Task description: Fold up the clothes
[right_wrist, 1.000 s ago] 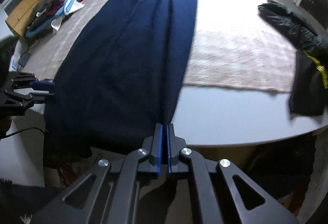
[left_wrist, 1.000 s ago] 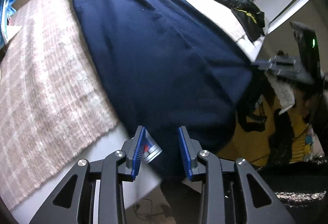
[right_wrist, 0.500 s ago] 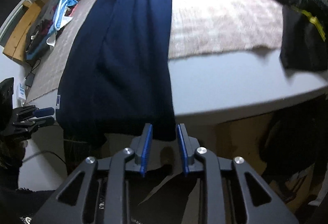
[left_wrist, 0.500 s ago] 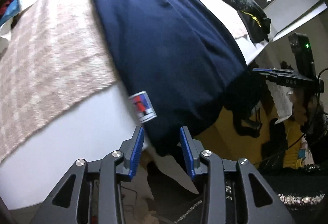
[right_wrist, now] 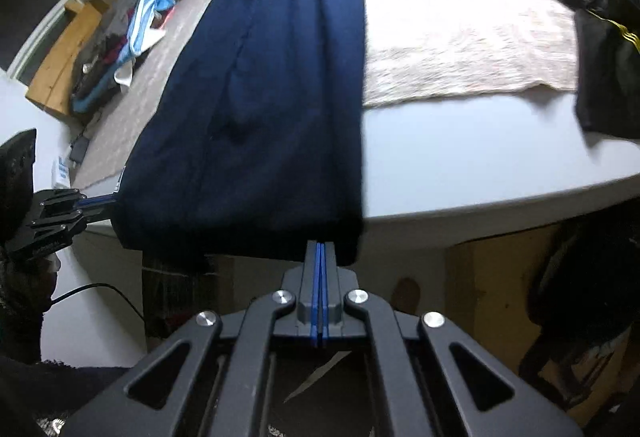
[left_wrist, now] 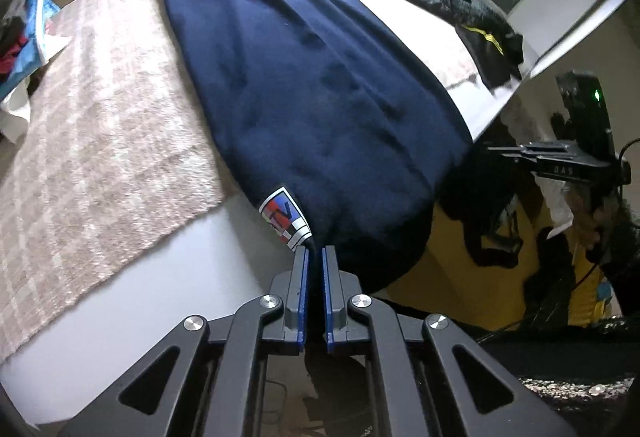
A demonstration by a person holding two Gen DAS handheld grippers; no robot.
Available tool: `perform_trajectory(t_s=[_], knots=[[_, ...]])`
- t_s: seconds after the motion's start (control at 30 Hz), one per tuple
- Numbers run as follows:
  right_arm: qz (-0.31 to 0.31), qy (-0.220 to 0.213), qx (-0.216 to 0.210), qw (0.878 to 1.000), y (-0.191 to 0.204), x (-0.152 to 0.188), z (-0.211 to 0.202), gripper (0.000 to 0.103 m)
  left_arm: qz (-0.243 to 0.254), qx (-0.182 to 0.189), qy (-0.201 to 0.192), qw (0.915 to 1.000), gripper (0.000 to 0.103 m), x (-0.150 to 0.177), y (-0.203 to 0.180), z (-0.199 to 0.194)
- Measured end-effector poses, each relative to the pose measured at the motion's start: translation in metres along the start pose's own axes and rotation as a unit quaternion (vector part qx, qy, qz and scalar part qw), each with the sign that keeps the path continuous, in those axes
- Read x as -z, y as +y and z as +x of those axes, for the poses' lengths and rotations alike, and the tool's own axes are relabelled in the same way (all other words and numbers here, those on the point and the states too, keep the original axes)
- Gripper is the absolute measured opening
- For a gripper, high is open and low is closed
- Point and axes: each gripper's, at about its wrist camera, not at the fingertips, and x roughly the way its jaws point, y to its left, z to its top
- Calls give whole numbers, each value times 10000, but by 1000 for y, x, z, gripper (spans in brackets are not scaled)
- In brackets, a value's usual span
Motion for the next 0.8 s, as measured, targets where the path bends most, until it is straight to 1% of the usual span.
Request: perform_trajectory(t_s=[0.07, 0.1, 0.13, 0.2, 0.3, 0.4, 0.47, 0.5, 0.53, 0.6, 0.67, 0.73, 0.8], knots=[[196, 98, 12, 9998, -7, 1, 5, 2, -80, 38, 44, 10000, 5, 0, 3, 4], [316, 175, 8, 9993, -11, 1, 9, 11, -86, 27, 87, 9999, 5, 0, 3, 8], [379, 238, -8, 9990, -13, 1, 11, 23, -81, 20, 123, 9999, 5, 1, 1, 11], [322, 281, -57, 9991, -8, 2, 19, 32, -70, 30, 195, 9998, 5, 1, -4, 17], [344, 350, -126, 9987, -4, 3, 34, 33, -49, 32, 260, 9996, 6, 0, -5, 21], [579, 391, -294, 9971, -8, 1, 46, 33, -106, 76, 298, 9995, 6, -1, -3, 23], [693, 426, -527, 9953, -9, 3, 50, 23, -91, 75, 307, 9995, 6, -1, -4, 24], [757, 383, -727, 9937, -11, 5, 50, 0, -77, 70, 310, 9995, 6, -1, -4, 24], [776, 357, -793, 9932, -11, 6, 48, 0, -60, 71, 303, 9995, 6, -1, -4, 23], [718, 300, -691, 9946, -9, 6, 39, 0, -16, 77, 257, 9996, 6, -1, -4, 18], [597, 156, -540, 9966, -9, 1, 22, 0, 10, 86, 204, 9998, 6, 0, -2, 11], [609, -32, -433, 9972, -14, -2, -2, 0, 19, 111, 151, 9998, 6, 1, -1, 4], [729, -314, -363, 9962, -24, -4, -31, 0, -20, 168, 105, 9998, 6, 1, 2, 1]])
